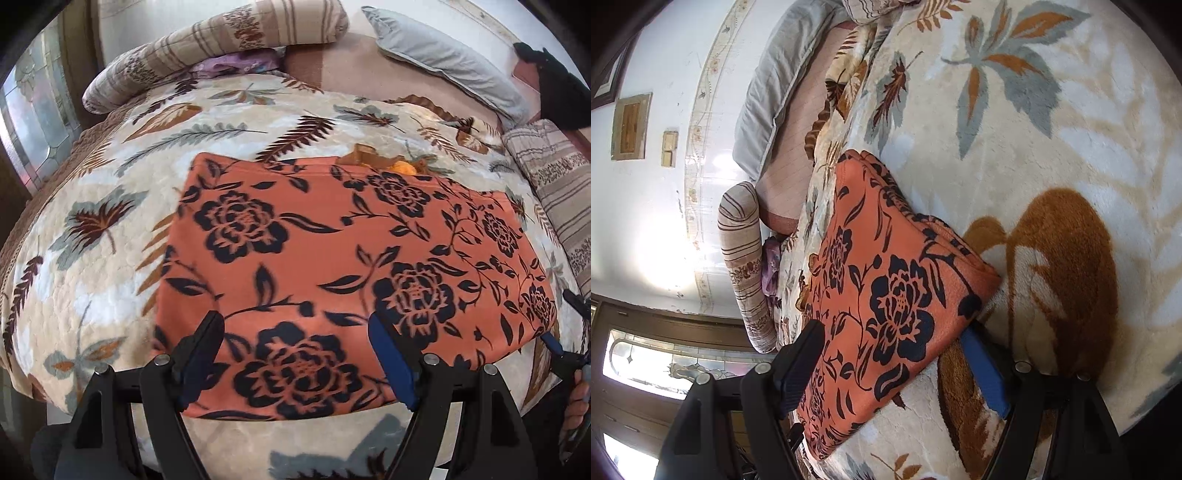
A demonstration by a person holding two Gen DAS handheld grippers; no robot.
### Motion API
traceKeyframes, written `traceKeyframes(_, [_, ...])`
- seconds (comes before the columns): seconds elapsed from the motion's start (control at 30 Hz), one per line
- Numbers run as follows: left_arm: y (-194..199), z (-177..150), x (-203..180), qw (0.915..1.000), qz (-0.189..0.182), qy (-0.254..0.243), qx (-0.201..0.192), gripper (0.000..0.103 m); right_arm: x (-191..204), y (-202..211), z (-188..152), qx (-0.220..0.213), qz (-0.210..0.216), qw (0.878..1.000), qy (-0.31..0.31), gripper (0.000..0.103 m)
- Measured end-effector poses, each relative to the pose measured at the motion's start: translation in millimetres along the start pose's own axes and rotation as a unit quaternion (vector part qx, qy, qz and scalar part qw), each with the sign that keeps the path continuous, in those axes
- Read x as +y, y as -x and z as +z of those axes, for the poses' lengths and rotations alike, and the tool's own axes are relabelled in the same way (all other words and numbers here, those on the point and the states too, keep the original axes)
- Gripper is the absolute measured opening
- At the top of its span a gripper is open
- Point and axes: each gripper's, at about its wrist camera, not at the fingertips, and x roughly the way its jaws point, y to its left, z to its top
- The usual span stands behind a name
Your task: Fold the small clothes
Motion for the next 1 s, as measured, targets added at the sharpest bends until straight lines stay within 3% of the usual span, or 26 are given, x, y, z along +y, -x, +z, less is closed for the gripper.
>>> traceKeyframes(0.13, [-18, -1, -18, 0.9998, 0.002, -0.014, 0.017, 0.081, 11, 6, 2, -0.015, 0.014, 0.999, 0.024, 0.079])
traceKeyframes(0.2, [-27, -3, -23, 0.9994, 0.009, -0.016, 0.029, 0.081, 8, 1, 3, -0.006, -0.002, 1.0, 0.021, 0.079])
traceKeyframes(0.47, [-20, -2, -29, 0.9997, 0.008, -0.019, 0.014, 0.081, 6, 0, 9, -0.006, -0.001, 1.0, 0.008, 0.08])
traceKeyframes(0.67, [-30, 2, -29, 0.9996, 0.008, -0.02, 0.018, 0.081, 18, -5, 12, -0.015, -0.015, 0.999, 0.044, 0.078])
traceKeyframes(0.77, [-35, -1, -36, 0.9988, 0.026, -0.038, 0.019, 0.082, 16, -11, 13, -0.009, -0.031, 0.998, 0.051, 0.073])
traceKeyframes(0.9, [-25, 3, -37, 0.9996, 0.007, -0.027, 0.003, 0.082, 27, -6, 12, -0.017, -0.035, 0.996, 0.076, 0.072])
traceKeyframes(1.0, [-30, 5, -39, 0.9994, 0.014, -0.028, 0.011, 0.082, 32, -9, 12, -0.017, -0.041, 0.995, 0.091, 0.072])
